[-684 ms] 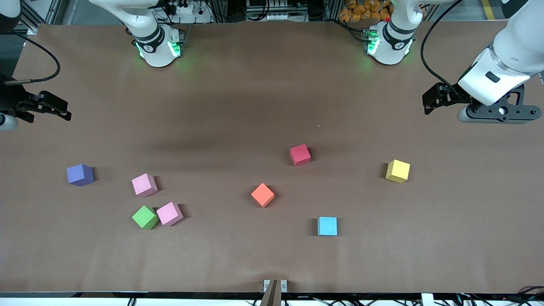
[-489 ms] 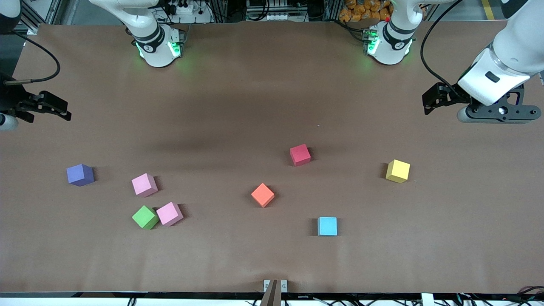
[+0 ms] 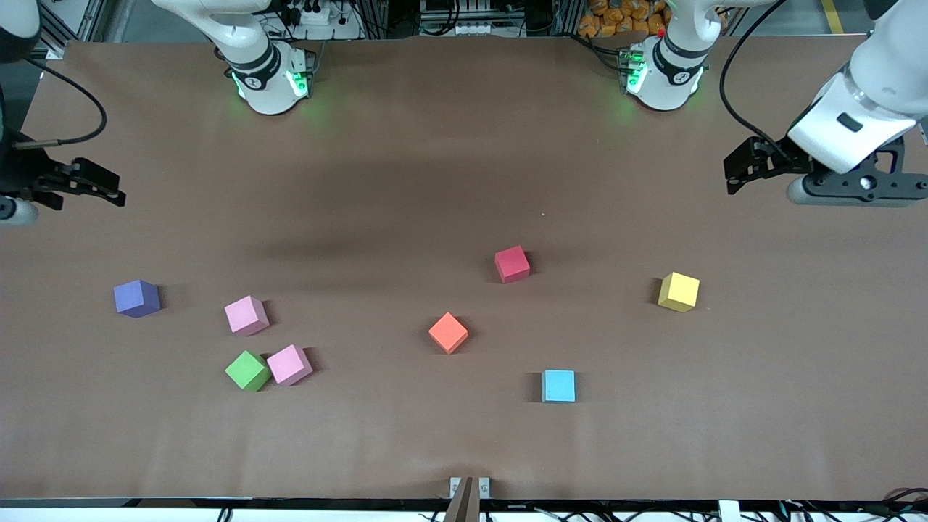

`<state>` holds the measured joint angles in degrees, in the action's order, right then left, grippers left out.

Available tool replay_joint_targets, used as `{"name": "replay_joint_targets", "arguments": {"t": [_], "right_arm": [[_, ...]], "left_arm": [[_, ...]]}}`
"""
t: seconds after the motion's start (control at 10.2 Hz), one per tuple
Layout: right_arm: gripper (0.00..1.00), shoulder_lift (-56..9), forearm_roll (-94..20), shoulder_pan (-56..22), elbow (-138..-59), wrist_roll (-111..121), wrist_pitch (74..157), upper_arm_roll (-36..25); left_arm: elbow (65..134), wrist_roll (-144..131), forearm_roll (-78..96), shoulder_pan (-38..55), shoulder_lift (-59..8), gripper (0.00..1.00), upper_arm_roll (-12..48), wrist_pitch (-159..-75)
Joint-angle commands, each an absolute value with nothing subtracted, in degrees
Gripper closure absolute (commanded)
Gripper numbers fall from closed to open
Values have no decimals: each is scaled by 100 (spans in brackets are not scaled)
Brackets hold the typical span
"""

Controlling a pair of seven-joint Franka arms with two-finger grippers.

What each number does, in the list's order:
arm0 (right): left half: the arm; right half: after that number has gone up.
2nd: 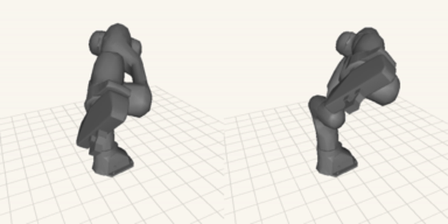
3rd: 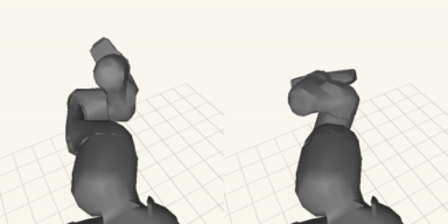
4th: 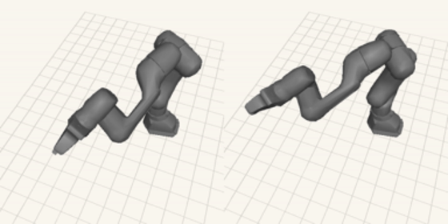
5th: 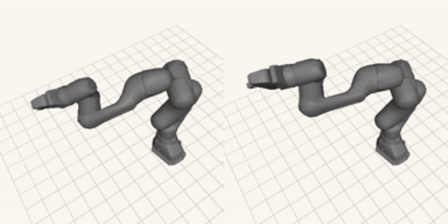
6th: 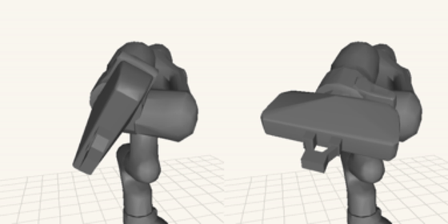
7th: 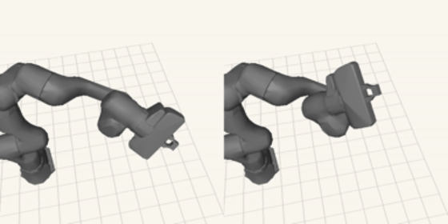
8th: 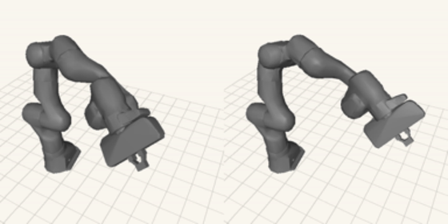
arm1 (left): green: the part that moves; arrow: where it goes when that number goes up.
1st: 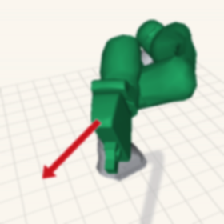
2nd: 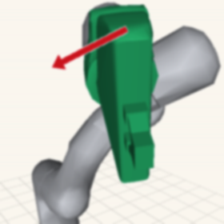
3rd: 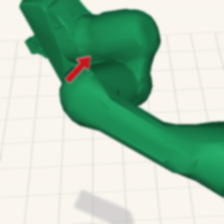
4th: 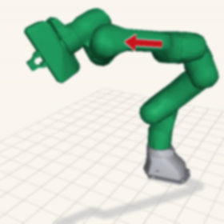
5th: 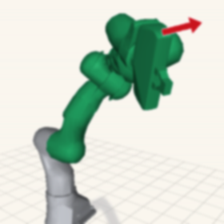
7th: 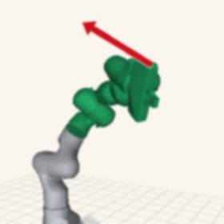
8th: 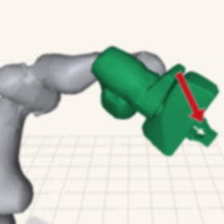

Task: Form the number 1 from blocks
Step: 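Move the left gripper to the yellow block while the right gripper reaches pink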

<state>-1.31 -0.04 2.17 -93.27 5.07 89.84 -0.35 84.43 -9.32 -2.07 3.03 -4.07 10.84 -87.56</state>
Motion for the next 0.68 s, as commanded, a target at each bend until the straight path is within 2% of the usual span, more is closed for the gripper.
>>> {"name": "replay_joint_targets", "arguments": {"t": [0.0,0.29,0.59], "right_arm": [[0,-210,-26,299,-9771,658,9139,-9],[0,-465,-26,281,-10607,1334,10289,9],[0,-1149,-26,229,-10617,1626,10949,17]], "left_arm": [[8349,-984,-351,387,-825,0,1125,-8963],[8420,-949,-360,387,-1623,0,1134,-9297],[8848,-861,-369,360,-2117,0,1125,-10139]]}}
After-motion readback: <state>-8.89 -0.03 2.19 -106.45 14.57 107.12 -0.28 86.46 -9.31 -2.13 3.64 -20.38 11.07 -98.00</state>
